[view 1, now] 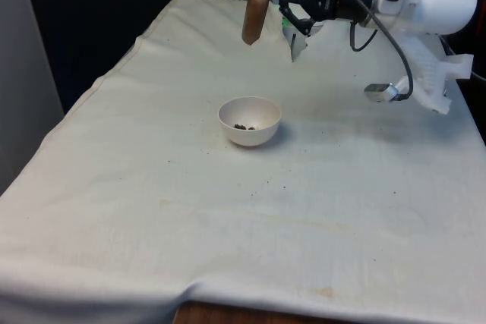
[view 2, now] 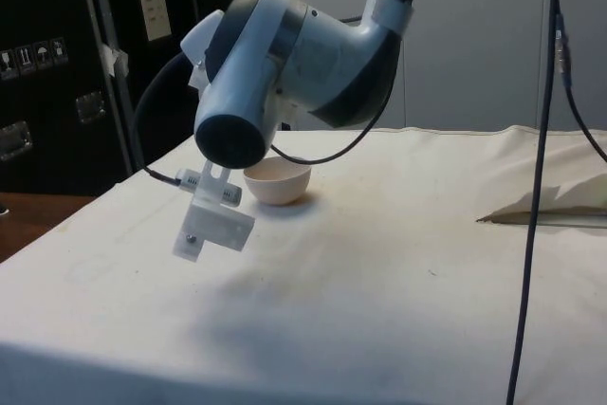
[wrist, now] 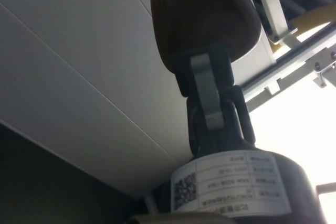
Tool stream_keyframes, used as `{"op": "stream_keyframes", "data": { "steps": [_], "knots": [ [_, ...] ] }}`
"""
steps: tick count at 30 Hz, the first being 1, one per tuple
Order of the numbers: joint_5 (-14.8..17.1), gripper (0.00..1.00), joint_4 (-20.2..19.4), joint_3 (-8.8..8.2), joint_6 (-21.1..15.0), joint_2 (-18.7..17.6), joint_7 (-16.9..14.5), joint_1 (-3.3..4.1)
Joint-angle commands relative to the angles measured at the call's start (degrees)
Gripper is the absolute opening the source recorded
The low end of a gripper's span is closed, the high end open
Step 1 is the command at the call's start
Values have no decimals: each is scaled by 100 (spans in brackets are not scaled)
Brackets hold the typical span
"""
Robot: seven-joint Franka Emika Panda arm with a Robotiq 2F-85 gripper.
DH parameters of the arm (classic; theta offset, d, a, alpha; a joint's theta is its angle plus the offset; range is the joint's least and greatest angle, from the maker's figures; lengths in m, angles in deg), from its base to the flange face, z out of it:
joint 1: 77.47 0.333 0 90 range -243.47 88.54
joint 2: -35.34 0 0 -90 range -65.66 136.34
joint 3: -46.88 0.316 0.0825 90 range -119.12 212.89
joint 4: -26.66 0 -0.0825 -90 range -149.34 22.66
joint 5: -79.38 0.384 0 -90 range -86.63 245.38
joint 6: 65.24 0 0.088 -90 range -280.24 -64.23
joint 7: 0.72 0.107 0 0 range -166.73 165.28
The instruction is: Pour the coffee beans from the cup into the bowl.
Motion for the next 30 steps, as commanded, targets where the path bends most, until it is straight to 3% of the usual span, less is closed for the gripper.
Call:
{"op": "stream_keyframes", "data": {
  "steps": [1, 10, 16, 20, 25, 27, 28, 30],
  "knots": [
    [11, 0, 17, 11, -57, -6, 6, -17],
    [23, 0, 46, 23, -63, 11, 11, -23],
    [166, 0, 52, 126, -143, 120, -6, -52],
    [149, 0, 69, 115, -74, 109, 11, -23],
    [327, 0, 63, 206, -195, 206, 17, -63],
    [355, 0, 63, 212, -218, 218, 29, -63],
    [315, 0, 86, 183, -115, 178, 11, -23],
    [384, 0, 63, 206, -258, 223, 40, -74]
  ]
}}
